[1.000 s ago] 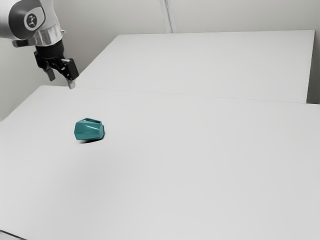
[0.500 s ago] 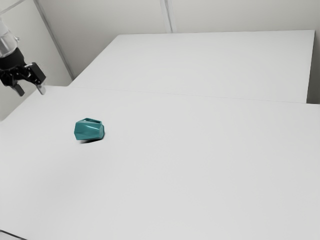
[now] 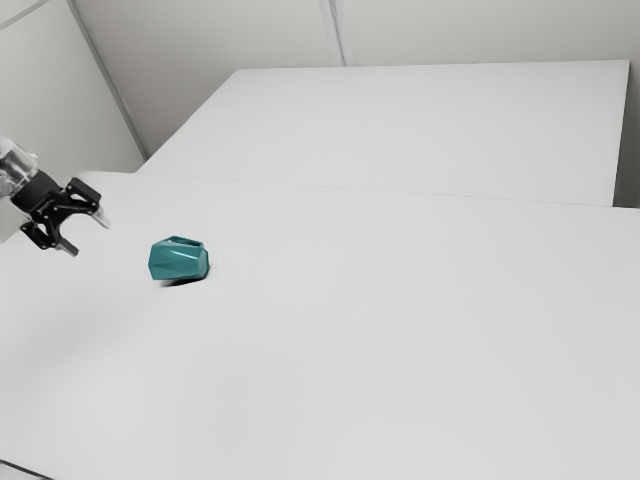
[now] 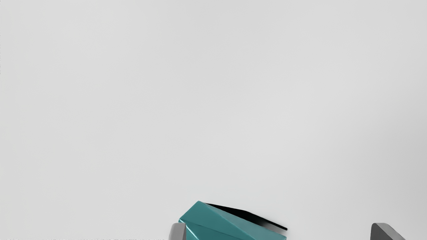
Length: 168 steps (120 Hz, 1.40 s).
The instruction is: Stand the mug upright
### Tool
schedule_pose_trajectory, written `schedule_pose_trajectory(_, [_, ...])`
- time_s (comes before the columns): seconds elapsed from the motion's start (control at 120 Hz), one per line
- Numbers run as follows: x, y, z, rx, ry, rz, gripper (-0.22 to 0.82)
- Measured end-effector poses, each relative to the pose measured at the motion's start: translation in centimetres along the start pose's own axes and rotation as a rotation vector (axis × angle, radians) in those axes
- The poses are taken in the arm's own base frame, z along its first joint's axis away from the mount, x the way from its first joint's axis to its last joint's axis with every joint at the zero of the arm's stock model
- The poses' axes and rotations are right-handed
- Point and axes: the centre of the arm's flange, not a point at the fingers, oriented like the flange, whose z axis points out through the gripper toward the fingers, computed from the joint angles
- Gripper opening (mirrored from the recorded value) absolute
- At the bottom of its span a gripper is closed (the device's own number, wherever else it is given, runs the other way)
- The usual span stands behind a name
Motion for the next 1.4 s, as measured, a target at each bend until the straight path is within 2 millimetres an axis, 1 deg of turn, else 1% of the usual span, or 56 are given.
schedule_pose_trajectory(0.142, [-2.3, 1.4, 3.6, 0.064, 0.000, -0.049, 0.60])
schedule_pose_trajectory(0.258, [-3.9, 2.4, 5.5, 0.102, -0.007, -0.082, 0.60])
schedule_pose_trajectory(0.45, [-7.5, 3.3, 7.3, 0.142, -0.038, -0.109, 0.60])
schedule_pose_trajectory(0.558, [-9.9, 4.3, 7.9, 0.161, -0.061, -0.123, 0.60])
schedule_pose_trajectory(0.65, [-11.1, 4.4, 9.1, 0.193, -0.065, -0.134, 0.60])
schedule_pose_trajectory(0.767, [-11.7, 4.4, 10.3, 0.247, -0.067, -0.157, 0.60])
schedule_pose_trajectory(1.0, [-12.0, 4.1, 13.0, 0.360, -0.050, -0.208, 0.60])
schedule_pose_trajectory(1.158, [-11.2, 3.8, 15.4, 0.396, -0.007, -0.236, 0.60])
schedule_pose_trajectory(1.233, [-11.0, 3.4, 16.0, 0.407, 0.003, -0.240, 0.60])
schedule_pose_trajectory(1.267, [-11.0, 3.4, 16.1, 0.410, 0.005, -0.240, 0.56])
schedule_pose_trajectory(1.4, [-11.2, 3.0, 15.6, 0.405, -0.002, -0.229, 0.22])
